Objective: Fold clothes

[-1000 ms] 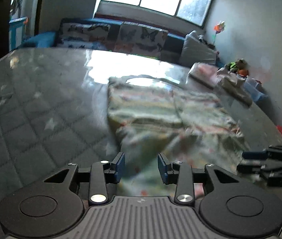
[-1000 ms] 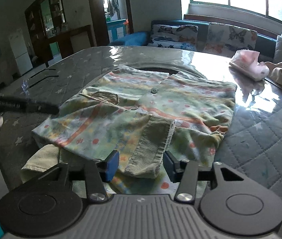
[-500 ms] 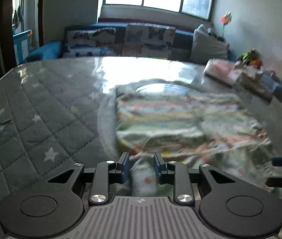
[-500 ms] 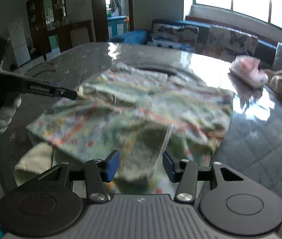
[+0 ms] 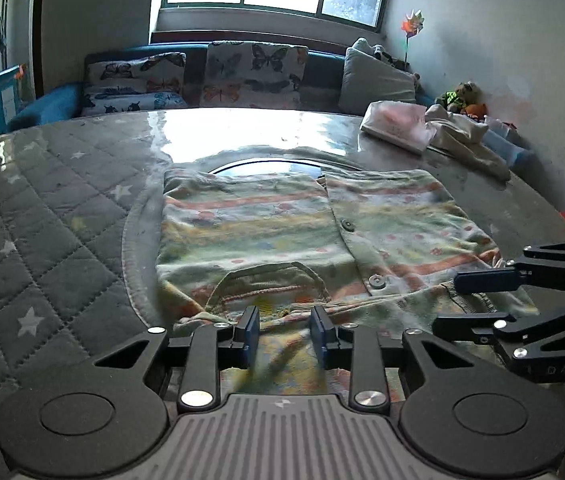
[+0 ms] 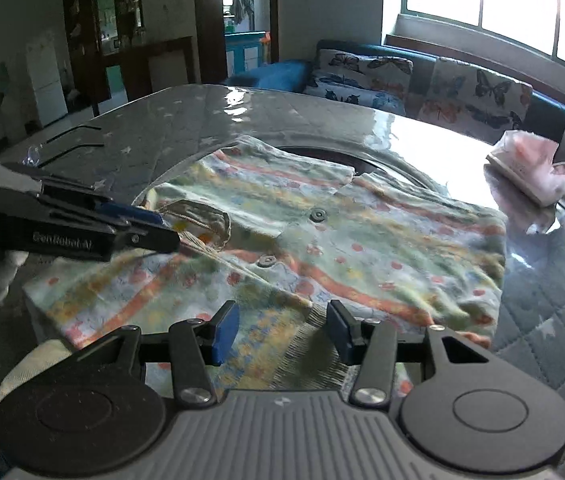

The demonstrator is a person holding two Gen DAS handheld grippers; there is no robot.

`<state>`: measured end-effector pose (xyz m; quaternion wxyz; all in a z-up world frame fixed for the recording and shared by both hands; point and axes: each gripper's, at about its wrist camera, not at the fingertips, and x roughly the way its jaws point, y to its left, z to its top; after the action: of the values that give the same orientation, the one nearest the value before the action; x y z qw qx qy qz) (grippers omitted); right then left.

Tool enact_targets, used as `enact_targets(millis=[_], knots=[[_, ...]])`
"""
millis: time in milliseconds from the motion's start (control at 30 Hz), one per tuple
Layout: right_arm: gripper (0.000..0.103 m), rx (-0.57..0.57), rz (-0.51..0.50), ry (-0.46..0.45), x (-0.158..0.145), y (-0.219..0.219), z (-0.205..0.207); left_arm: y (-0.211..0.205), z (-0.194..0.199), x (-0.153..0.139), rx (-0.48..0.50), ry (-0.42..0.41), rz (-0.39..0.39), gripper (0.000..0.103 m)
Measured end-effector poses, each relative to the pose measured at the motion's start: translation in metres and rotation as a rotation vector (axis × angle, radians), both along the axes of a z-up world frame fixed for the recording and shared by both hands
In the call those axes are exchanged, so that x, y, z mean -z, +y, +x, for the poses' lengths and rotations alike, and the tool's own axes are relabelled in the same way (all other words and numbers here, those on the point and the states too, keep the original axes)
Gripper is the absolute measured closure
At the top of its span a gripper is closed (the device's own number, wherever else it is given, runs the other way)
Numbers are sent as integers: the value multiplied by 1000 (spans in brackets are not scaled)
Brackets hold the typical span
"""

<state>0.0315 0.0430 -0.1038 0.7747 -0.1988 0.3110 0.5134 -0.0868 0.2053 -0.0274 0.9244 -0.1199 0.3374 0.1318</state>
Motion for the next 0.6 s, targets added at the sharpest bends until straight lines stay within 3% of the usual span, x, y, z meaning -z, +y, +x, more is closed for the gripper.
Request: enact_targets(millis=[200,333,467,600], knots=[[48,-59,16,-41,-15,-10,-24,-15,-23,-14,36,-41,-1,73],[48,-98,16,-29,-13,-13,-37,-25,-39,-8,54,-20,0,73],[47,-73,-11,-3,0,-21,-39,-30,-52,3,50,5,27,73],[47,-56,-3,-14,-6,-32,-40,-37,-60,-3,55,-3,70,72]])
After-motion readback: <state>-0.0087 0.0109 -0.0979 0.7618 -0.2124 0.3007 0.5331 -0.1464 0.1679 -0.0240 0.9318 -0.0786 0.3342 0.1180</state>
